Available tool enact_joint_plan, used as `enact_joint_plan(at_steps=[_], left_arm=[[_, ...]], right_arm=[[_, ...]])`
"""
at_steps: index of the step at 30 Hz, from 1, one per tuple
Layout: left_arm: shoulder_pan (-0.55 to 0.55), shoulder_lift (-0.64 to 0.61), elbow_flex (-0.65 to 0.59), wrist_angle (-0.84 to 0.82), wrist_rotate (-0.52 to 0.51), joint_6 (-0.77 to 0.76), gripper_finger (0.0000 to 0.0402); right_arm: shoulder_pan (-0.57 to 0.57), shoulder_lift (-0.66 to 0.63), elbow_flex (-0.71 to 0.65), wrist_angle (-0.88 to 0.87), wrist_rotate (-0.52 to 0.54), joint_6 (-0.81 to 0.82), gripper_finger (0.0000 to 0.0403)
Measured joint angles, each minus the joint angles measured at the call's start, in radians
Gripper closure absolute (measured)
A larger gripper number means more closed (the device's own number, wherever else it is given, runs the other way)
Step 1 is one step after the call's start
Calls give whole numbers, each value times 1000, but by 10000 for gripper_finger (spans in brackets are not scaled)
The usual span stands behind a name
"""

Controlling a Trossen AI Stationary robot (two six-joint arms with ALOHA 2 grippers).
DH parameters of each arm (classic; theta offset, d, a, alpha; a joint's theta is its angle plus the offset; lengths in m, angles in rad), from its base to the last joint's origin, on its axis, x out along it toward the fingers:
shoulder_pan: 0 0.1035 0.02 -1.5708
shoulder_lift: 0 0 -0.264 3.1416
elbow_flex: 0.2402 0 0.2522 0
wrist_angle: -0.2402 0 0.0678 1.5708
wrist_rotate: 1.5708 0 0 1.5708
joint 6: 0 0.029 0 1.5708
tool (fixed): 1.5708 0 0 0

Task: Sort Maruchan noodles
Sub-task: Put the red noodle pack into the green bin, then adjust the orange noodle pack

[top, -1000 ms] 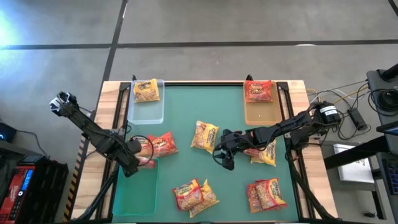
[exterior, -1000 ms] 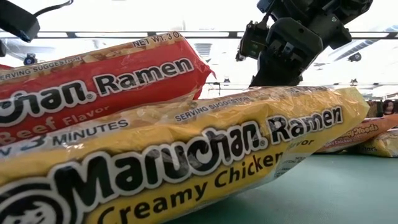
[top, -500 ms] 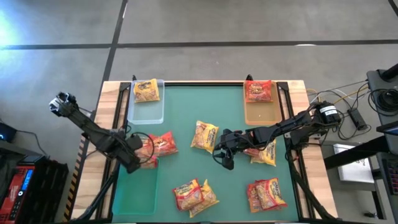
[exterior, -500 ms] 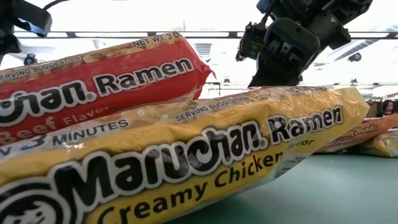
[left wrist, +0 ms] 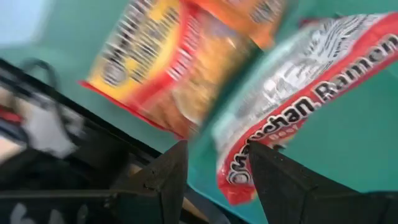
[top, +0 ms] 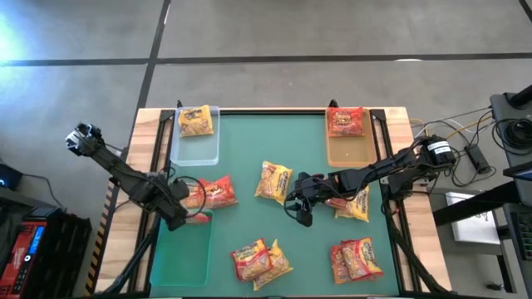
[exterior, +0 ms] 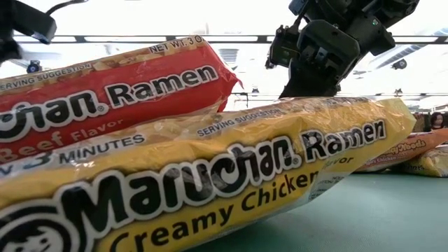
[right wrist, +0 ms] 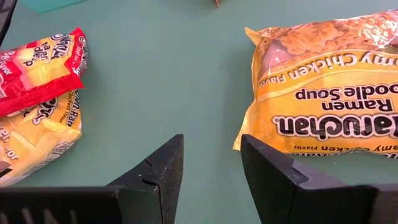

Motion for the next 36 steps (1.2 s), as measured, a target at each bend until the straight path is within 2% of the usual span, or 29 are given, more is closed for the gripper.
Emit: enact_joint_plan(at_steps=[10,14,18,22,26,31,36], left_arm=[[50,1,0,-69,-238,-15,248],[65,1,0,-83,-345,-15,248],[72,1,-1,-74,-489,-21,248],[79,1,-1,22,-625,-4,248],[80,4,-1,164,-704,71,248],[113,4,-1,303,-759,145,248],[180,10,-5,394,-777,219,248]], right_arm=[[0,-25,0,-14,0,56,252],[0,-89,14,-120,0,66,253],[0,-144,27,-230,2,146,253],[0,-169,36,-342,-1,290,253],[0,-179,65,-592,0,426,256],[1,-176,112,-849,-1,552,263],[5,-172,170,-1011,-54,597,263]])
